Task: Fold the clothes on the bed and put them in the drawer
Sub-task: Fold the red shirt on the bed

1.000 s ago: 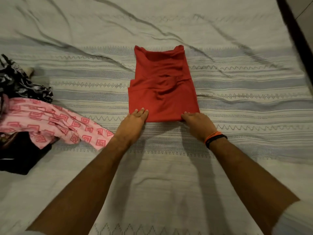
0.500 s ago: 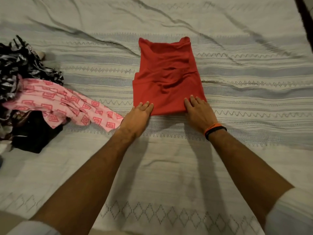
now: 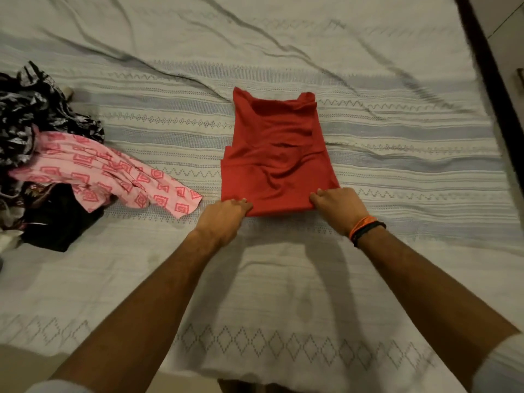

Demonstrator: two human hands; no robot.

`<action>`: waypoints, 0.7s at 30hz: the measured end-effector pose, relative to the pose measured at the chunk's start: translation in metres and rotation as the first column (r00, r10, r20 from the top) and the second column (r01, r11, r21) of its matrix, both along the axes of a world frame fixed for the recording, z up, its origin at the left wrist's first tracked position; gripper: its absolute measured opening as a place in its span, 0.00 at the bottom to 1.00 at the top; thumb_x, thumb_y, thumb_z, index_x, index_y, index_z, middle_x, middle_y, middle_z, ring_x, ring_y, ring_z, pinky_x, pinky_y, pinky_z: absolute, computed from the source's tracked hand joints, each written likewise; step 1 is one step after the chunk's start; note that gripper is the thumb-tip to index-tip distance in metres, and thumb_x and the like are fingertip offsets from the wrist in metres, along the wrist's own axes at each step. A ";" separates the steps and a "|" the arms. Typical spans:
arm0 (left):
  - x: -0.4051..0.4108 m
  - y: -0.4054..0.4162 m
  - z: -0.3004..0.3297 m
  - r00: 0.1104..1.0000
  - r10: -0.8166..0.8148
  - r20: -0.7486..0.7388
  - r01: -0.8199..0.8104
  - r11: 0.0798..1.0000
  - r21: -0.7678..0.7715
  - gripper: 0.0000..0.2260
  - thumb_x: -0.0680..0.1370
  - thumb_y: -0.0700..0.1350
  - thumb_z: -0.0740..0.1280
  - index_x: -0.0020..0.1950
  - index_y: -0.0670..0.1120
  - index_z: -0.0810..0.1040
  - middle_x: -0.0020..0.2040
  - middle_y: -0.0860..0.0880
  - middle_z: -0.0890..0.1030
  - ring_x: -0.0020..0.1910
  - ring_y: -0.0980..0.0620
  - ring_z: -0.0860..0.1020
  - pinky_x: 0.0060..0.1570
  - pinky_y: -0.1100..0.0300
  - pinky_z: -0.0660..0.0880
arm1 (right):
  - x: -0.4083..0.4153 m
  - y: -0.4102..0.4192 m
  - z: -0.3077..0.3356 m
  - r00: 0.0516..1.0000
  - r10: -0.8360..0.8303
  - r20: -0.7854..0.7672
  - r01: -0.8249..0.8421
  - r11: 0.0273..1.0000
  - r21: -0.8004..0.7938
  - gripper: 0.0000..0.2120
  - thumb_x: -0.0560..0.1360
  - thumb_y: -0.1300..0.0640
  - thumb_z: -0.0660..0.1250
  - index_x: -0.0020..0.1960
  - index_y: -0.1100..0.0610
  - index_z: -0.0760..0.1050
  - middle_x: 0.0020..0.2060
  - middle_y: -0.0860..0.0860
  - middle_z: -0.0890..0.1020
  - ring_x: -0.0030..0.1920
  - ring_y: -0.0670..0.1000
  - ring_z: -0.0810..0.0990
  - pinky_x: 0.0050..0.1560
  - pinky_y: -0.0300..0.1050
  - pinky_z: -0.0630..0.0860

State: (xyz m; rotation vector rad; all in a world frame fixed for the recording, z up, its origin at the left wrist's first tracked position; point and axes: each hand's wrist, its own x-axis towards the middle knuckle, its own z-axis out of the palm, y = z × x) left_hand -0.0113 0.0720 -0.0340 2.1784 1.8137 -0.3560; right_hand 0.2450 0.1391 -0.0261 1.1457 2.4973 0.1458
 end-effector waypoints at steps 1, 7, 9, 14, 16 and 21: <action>0.001 -0.013 0.009 1.000 -0.012 -0.014 0.012 0.999 -0.043 0.25 0.78 0.38 0.62 0.74 0.52 0.66 0.71 0.48 0.73 0.63 0.43 0.76 0.59 0.48 0.75 | 0.003 -0.014 0.010 1.000 -0.007 0.018 0.008 0.999 -0.036 0.12 0.79 0.63 0.57 0.59 0.57 0.74 0.52 0.53 0.82 0.50 0.59 0.82 0.39 0.49 0.69; 0.006 -0.063 0.035 0.999 -0.019 -0.040 0.011 0.979 -0.205 0.26 0.78 0.40 0.64 0.75 0.54 0.65 0.65 0.43 0.77 0.62 0.43 0.77 0.60 0.50 0.73 | 0.010 -0.074 0.034 0.996 -0.084 0.033 0.088 0.981 -0.173 0.12 0.78 0.63 0.59 0.59 0.54 0.74 0.54 0.53 0.82 0.55 0.58 0.80 0.48 0.49 0.72; 0.006 -0.073 0.046 0.999 -0.022 -0.027 0.015 0.976 -0.219 0.27 0.78 0.39 0.64 0.76 0.54 0.65 0.66 0.43 0.76 0.63 0.43 0.76 0.61 0.50 0.73 | 0.012 -0.087 0.038 0.994 -0.101 0.037 0.107 0.975 -0.194 0.13 0.77 0.63 0.59 0.60 0.54 0.74 0.54 0.54 0.81 0.55 0.58 0.80 0.50 0.49 0.73; -0.001 -0.071 0.067 0.999 0.032 0.029 -0.025 0.974 -0.224 0.26 0.76 0.39 0.64 0.74 0.53 0.69 0.65 0.42 0.76 0.62 0.41 0.75 0.61 0.50 0.73 | 0.012 -0.087 0.048 0.982 -0.183 -0.036 0.171 0.962 -0.211 0.15 0.74 0.62 0.62 0.60 0.54 0.74 0.53 0.55 0.81 0.53 0.59 0.80 0.48 0.50 0.75; -0.008 -0.062 0.073 0.992 0.093 0.090 -0.071 0.973 -0.218 0.23 0.75 0.38 0.63 0.69 0.51 0.73 0.61 0.41 0.78 0.59 0.40 0.77 0.58 0.50 0.74 | 0.012 -0.074 0.054 0.957 -0.265 -0.121 0.234 0.946 -0.225 0.14 0.73 0.62 0.63 0.57 0.54 0.76 0.51 0.55 0.81 0.52 0.59 0.80 0.48 0.50 0.75; -0.021 -0.019 0.088 0.852 0.376 0.365 -0.316 0.924 -0.214 0.21 0.70 0.30 0.60 0.56 0.46 0.82 0.52 0.43 0.83 0.51 0.42 0.80 0.50 0.57 0.75 | 0.016 -0.022 0.079 0.772 -0.525 -0.358 0.405 0.841 -0.360 0.14 0.68 0.60 0.65 0.52 0.53 0.79 0.45 0.55 0.83 0.47 0.60 0.80 0.47 0.51 0.79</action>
